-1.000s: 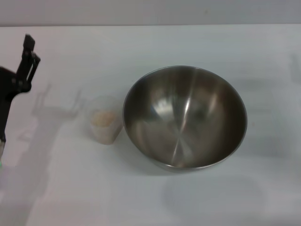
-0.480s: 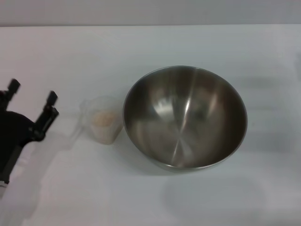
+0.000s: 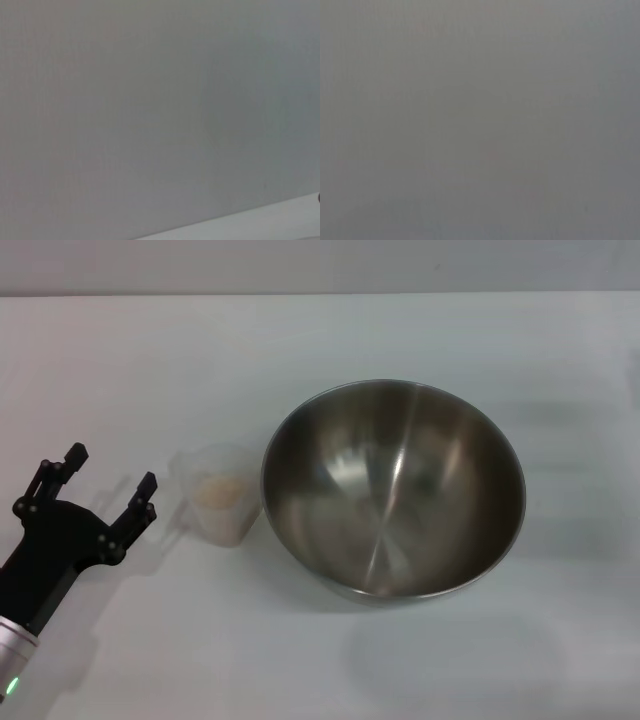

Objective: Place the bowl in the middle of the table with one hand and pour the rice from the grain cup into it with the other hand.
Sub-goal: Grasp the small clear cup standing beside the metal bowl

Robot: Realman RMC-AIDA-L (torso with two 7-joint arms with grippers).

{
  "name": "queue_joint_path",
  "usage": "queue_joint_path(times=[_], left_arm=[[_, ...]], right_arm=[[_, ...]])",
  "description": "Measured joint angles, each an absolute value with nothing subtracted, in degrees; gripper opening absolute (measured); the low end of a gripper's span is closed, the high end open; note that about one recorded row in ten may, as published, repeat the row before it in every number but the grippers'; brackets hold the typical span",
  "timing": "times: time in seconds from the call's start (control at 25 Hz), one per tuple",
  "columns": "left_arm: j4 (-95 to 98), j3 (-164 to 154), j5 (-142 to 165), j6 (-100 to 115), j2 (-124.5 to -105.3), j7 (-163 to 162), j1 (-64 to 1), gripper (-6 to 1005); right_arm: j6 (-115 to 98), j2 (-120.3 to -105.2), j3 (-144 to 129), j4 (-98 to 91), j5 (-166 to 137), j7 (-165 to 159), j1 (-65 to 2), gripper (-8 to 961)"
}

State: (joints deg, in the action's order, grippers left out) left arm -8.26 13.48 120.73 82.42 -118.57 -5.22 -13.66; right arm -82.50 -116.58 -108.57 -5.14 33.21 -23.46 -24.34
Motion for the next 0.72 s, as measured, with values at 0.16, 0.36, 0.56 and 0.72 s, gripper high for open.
queue_joint_path(times=[0.16, 0.36, 0.56, 0.72], left_arm=[[-7.5, 12.5, 120.8, 80.8, -118.51, -5.2, -14.7, 828], [-7.3, 11.9, 120.8, 79.0, -118.48, -5.2, -15.5, 828], [-7.3, 11.7, 120.8, 78.3, -118.48, -5.0, -16.4, 828], [-7.3, 11.8, 120.8, 76.8, -118.54, -5.0, -17.1, 828]], right_arm=[[-82.6, -116.55, -108.5, -5.1, 33.2, -23.5, -24.1, 542], [-82.6, -116.63, -108.2, -5.1, 33.2, -23.5, -23.6, 542], [-82.9, -116.85, -108.0, -5.1, 33.2, -23.5, -23.2, 542], [-83.1, -116.89, -107.9, -5.1, 33.2, -23.5, -23.0, 542]])
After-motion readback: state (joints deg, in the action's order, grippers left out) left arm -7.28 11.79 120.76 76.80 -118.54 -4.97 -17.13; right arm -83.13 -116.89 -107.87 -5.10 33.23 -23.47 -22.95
